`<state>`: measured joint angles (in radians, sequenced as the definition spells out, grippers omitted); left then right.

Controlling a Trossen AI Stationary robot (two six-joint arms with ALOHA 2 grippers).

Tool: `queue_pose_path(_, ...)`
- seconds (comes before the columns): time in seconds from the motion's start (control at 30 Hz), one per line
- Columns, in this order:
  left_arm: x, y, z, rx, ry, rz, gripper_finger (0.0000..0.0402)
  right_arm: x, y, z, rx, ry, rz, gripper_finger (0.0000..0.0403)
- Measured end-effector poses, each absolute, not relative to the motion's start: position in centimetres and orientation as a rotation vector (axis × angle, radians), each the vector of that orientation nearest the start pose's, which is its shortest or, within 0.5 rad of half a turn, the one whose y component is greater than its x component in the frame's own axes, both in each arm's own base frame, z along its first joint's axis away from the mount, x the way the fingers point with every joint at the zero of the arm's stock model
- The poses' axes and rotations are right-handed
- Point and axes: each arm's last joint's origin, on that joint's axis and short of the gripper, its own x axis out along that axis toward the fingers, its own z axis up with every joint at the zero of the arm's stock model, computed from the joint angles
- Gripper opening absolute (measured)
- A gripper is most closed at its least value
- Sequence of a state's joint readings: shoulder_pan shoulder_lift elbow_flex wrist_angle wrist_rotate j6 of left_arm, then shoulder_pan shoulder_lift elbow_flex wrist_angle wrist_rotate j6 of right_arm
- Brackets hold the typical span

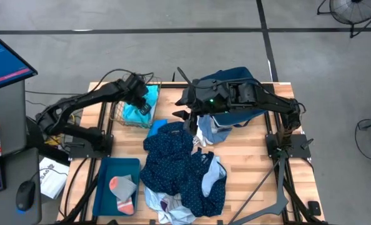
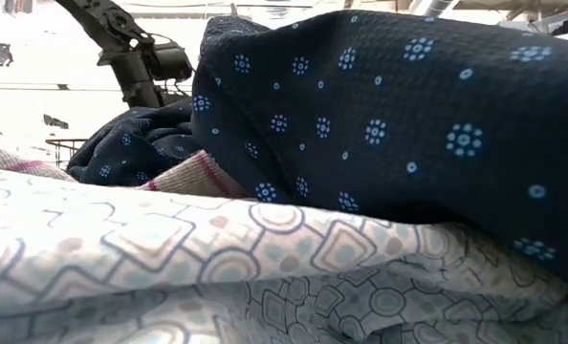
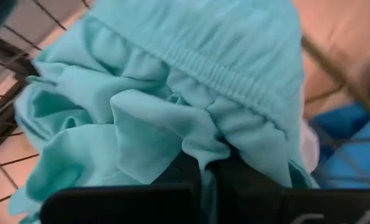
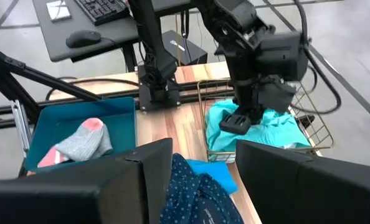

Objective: Pick & Place Cloths
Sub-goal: Put the blue shorts into the brown wire basket

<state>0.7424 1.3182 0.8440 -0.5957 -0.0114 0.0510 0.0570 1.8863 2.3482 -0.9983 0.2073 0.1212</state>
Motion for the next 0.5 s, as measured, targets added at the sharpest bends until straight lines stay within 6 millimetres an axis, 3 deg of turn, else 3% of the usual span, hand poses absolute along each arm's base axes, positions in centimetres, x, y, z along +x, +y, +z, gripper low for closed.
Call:
queue_pose_path(0.2, 18.5, 17.0, 19.0, -0.324, 1.206, 0.544, 0.0000, 37.7, 1.6, 46.8, 0.057, 0.524, -0.181, 0.0172)
queue_pose_path(0.5, 18.5, 18.8, 15.8, -0.416, 1.294, 0.572, 0.0000, 37.7, 1.6, 46.8, 0.057, 0.525, -0.181, 0.0172)
